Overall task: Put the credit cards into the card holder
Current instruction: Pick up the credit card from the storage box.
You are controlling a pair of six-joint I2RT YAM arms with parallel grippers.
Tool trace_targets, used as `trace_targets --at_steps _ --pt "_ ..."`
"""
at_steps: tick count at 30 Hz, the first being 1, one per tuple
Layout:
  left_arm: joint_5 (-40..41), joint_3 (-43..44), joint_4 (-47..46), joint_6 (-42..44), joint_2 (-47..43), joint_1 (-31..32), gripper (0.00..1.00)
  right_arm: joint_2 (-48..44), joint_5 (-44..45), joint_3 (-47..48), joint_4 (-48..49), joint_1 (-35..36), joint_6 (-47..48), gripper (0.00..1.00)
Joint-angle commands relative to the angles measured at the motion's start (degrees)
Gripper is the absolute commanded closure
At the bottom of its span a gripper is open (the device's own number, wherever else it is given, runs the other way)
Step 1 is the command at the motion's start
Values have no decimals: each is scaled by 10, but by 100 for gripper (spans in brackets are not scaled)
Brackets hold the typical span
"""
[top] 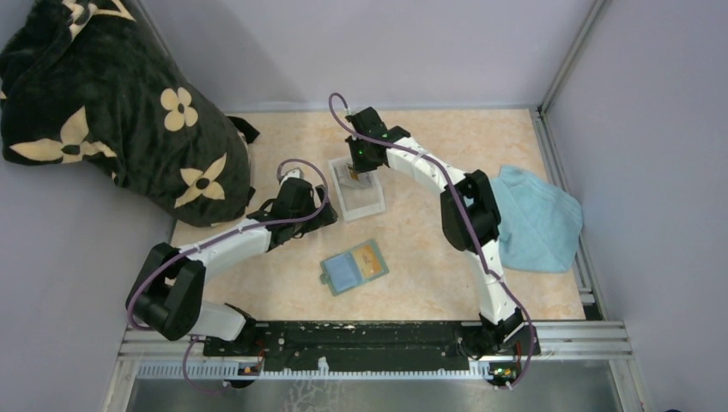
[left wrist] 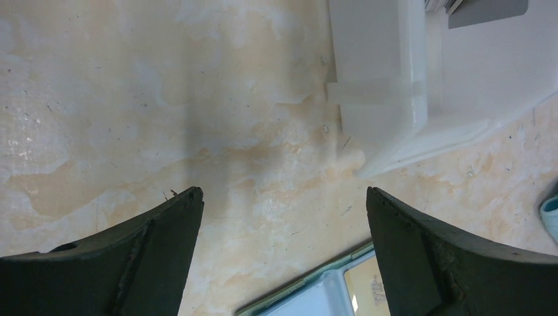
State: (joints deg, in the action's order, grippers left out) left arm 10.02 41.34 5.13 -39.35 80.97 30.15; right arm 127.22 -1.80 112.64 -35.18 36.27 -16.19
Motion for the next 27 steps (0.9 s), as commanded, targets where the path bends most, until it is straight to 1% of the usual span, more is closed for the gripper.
trace_targets --at_steps 1,8,16,22,25,27 --pt "3 0 -1 -3 -24 -4 2 -44 36 25 -29 6 11 93" --pt "0 2 14 -12 -39 -3 2 -62 92 14 -40 8 33 100" --pt "-5 15 44 -21 -66 -4 2 -123 130 -41 2 9 63 100" --pt "-20 54 88 -36 -83 -4 2 -185 130 -93 39 8 73 100" --pt "-33 65 95 -31 -94 -4 2 -211 114 -106 34 9 73 100" --pt "-47 62 83 -12 -104 -3 1 -234 93 -120 30 9 71 100"
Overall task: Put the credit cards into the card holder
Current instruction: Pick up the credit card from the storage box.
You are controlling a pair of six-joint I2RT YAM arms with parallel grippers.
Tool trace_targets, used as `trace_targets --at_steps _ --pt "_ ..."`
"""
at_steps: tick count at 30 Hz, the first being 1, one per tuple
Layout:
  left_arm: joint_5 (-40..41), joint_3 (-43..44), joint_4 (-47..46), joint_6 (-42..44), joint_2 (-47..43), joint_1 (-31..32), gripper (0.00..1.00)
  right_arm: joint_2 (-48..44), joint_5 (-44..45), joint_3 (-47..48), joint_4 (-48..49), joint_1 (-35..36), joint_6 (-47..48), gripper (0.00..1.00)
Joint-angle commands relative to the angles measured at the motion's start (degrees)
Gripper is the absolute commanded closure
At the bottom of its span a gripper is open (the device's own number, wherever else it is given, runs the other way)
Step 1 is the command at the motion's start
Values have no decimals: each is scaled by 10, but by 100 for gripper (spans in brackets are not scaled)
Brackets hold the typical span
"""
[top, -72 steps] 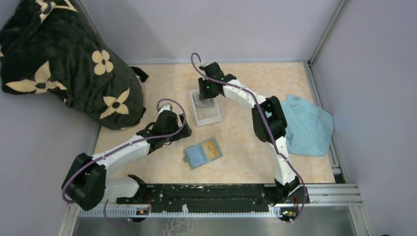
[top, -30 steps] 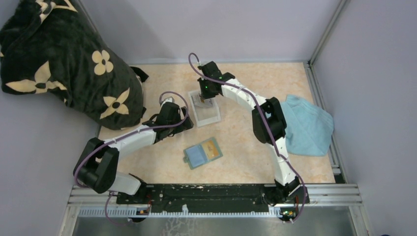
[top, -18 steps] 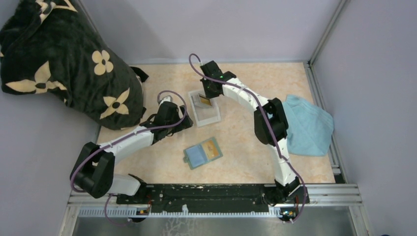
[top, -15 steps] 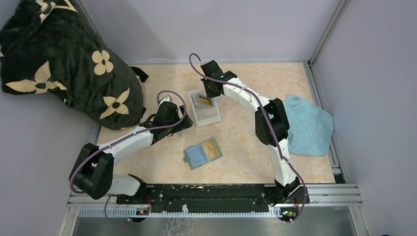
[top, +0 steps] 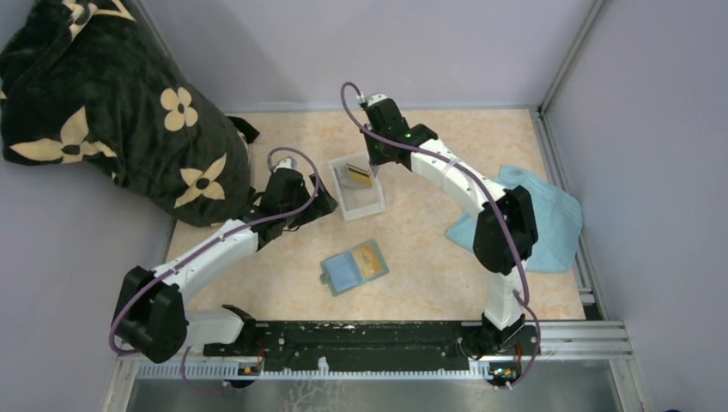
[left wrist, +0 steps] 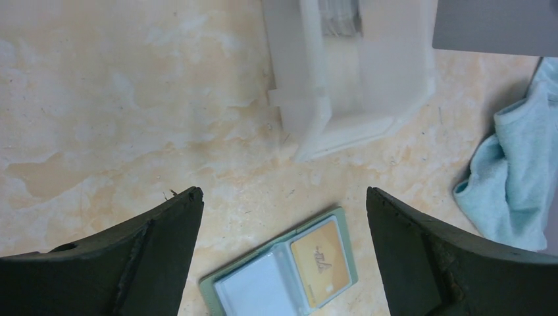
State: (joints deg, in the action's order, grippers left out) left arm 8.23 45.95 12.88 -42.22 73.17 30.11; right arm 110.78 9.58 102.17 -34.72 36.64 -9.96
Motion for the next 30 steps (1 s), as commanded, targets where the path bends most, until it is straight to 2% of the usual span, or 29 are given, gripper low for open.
trace_targets --at_steps 1,8,12,15,20,25,30 --pt "-41 12 -7 29 -33 -4 1 -83 -32 -24 22 5 6 100" --pt "-124 -32 -86 52 -82 -4 0 -211 -128 -144 44 6 -19 100" --pt "-143 5 -30 -1 -66 -7 1 -282 -144 -222 79 19 -7 100" --pt "-200 52 21 -77 -42 -10 5 -325 -84 -260 90 58 34 100" --pt "-307 92 41 -191 -24 -10 10 -381 40 -319 135 133 83 100" --pt "-325 97 79 -272 -39 -11 11 -435 150 -382 198 190 123 100" --pt "-349 89 89 -333 -48 -11 11 -462 211 -426 254 240 174 100"
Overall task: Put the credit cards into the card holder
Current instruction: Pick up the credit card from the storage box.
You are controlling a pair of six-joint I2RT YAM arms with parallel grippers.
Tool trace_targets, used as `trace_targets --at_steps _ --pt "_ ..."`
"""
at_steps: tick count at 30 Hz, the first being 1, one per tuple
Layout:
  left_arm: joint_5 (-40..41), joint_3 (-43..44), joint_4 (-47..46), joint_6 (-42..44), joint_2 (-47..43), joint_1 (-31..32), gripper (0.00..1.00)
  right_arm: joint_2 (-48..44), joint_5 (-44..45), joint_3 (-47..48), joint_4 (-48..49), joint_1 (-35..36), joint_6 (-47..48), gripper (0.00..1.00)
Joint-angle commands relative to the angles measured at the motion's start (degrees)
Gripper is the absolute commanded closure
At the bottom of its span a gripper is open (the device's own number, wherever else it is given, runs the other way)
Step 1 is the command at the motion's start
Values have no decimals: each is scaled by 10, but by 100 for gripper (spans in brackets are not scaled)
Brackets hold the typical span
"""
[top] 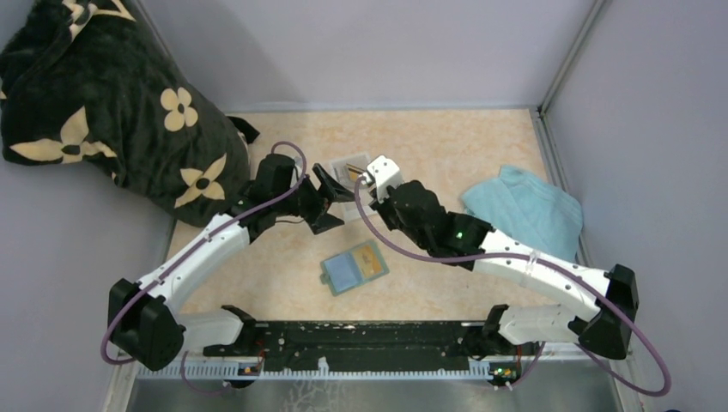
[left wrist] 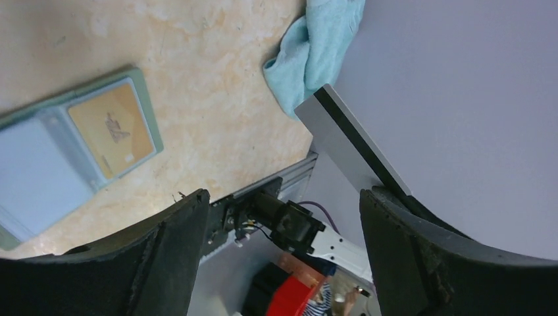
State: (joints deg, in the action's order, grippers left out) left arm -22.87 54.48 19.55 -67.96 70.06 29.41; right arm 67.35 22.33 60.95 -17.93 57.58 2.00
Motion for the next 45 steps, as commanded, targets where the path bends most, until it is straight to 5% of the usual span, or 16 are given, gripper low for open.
trace_targets --at_steps 1,7,28,45 --pt "-42 -1 17 -90 -19 -6 11 -29 90 -16 91 40 63 100" --pt "-55 -28 -26 -185 -34 -8 12 -20 104 -19 107 74 100 100" --pt "-39 -25 -38 -250 -31 -32 15 35 76 -13 158 131 161 100" --pt "-69 -53 -104 -266 -23 -32 79 57 56 -21 184 138 214 100"
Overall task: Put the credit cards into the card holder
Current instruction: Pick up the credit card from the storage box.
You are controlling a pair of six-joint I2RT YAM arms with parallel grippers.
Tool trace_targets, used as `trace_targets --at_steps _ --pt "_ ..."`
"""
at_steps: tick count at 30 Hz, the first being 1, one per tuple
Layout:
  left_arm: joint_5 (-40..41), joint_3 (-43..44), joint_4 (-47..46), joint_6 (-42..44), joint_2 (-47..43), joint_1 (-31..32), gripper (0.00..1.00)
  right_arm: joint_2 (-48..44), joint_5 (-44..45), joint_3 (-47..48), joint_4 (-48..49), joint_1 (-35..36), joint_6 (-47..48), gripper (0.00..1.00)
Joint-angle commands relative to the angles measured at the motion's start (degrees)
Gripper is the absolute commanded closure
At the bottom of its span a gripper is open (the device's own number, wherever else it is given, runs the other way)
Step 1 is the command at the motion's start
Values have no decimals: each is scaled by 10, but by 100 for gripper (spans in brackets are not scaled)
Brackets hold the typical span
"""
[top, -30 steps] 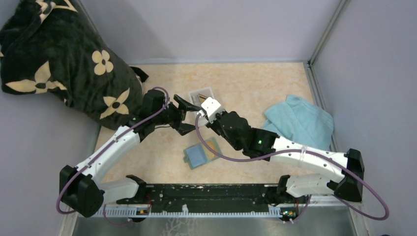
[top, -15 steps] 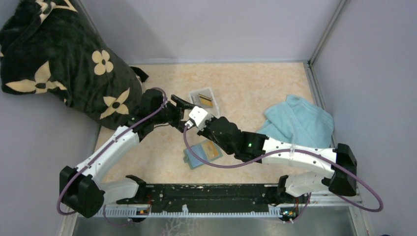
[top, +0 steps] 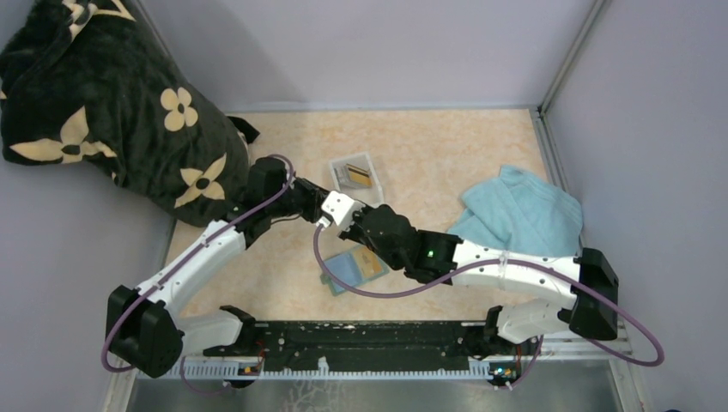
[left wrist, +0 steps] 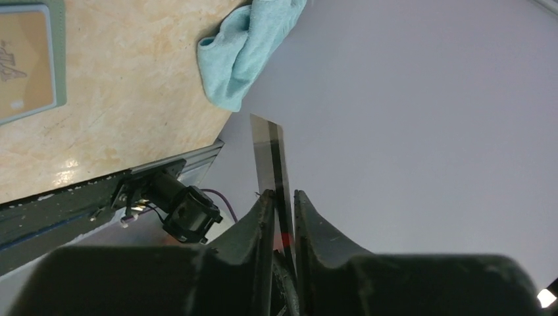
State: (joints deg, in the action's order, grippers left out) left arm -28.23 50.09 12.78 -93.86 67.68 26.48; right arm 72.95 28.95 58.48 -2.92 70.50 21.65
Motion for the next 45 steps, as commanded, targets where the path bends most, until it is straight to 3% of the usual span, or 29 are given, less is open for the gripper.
trace_targets --at_steps 1,5,9,12,14,15,28,31,38,45 --pt "-18 -12 -44 -9 -1 -3 84 1 -10 3 35 9 21 100" --pt "-31 -27 -74 -19 -1 -4 100 6 -7 1 37 9 28 100" --pt "-38 -43 -110 -28 -1 -3 100 13 13 0 36 9 35 98" --pt "-29 -62 -145 -32 -7 -3 100 8 36 -5 39 9 34 76" --pt "-13 -64 -147 -12 -9 -5 100 0 49 -8 34 9 22 55" --pt "-4 -63 -148 0 -9 -7 100 -4 52 -8 29 9 13 52" --pt "106 -90 -181 219 -52 -19 100 -60 26 -3 -5 -26 -254 52" --pt "109 -116 -209 246 -72 -19 100 -61 -38 10 -24 -74 -350 53" --pt "93 -170 -288 291 -106 -19 100 -61 -178 17 -17 -169 -474 56" --pt "77 -228 -389 273 -113 -19 100 -40 -379 -24 73 -278 -638 58"
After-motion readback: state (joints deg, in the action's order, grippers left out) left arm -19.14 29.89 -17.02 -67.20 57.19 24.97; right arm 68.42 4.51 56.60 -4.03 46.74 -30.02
